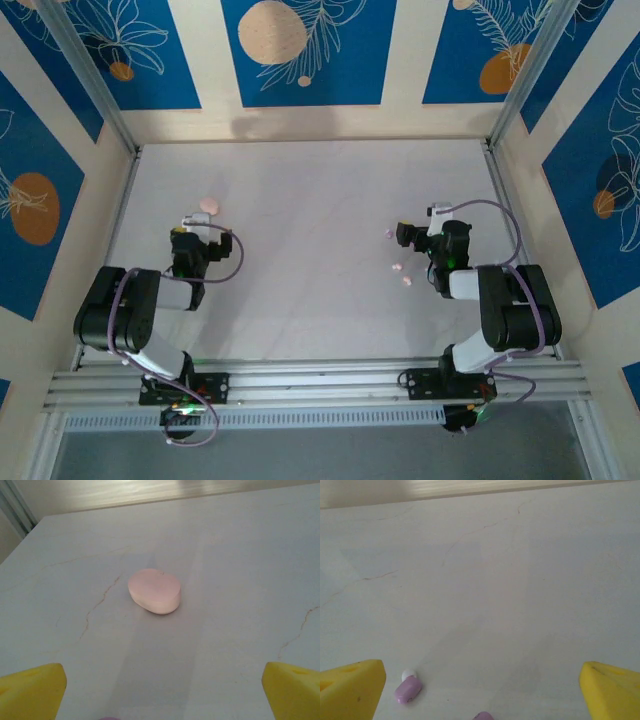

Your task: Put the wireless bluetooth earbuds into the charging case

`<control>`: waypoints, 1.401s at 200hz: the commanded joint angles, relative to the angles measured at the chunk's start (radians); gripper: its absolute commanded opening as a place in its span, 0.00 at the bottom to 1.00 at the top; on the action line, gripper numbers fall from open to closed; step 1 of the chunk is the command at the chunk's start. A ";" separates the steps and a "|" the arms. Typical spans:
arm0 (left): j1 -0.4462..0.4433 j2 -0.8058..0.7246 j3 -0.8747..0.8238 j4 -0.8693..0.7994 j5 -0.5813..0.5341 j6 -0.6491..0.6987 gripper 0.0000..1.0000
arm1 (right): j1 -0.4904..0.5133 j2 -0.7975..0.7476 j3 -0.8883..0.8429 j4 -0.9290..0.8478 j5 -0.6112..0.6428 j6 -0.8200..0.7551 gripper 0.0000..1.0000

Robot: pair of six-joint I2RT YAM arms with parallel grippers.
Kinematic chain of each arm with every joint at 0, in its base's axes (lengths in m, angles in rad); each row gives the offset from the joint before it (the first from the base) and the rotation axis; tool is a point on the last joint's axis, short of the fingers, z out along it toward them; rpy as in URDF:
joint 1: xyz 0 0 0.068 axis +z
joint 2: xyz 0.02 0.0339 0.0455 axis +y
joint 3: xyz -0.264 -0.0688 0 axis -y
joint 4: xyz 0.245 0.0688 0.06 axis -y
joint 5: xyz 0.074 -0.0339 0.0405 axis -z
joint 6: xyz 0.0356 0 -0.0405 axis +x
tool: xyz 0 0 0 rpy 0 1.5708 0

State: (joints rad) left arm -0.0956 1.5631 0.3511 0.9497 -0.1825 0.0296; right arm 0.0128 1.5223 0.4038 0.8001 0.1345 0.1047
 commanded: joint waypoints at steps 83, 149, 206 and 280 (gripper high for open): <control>0.008 -0.003 0.016 0.001 0.023 0.005 1.00 | -0.006 -0.001 0.010 0.012 -0.006 0.001 0.99; 0.009 -0.003 0.016 0.001 0.023 0.004 1.00 | -0.005 0.000 0.010 0.012 -0.006 0.002 0.99; -0.005 -0.298 -0.027 -0.180 -0.047 -0.026 1.00 | 0.018 -0.096 0.058 -0.151 0.045 -0.002 0.99; -0.004 -0.609 0.296 -1.057 -0.009 -0.290 1.00 | -0.001 -0.265 0.421 -0.934 -0.329 0.368 0.99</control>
State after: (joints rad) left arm -0.0982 0.9375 0.5434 0.2977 -0.2020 -0.1368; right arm 0.0143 1.2800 0.8093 0.0811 0.0650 0.3511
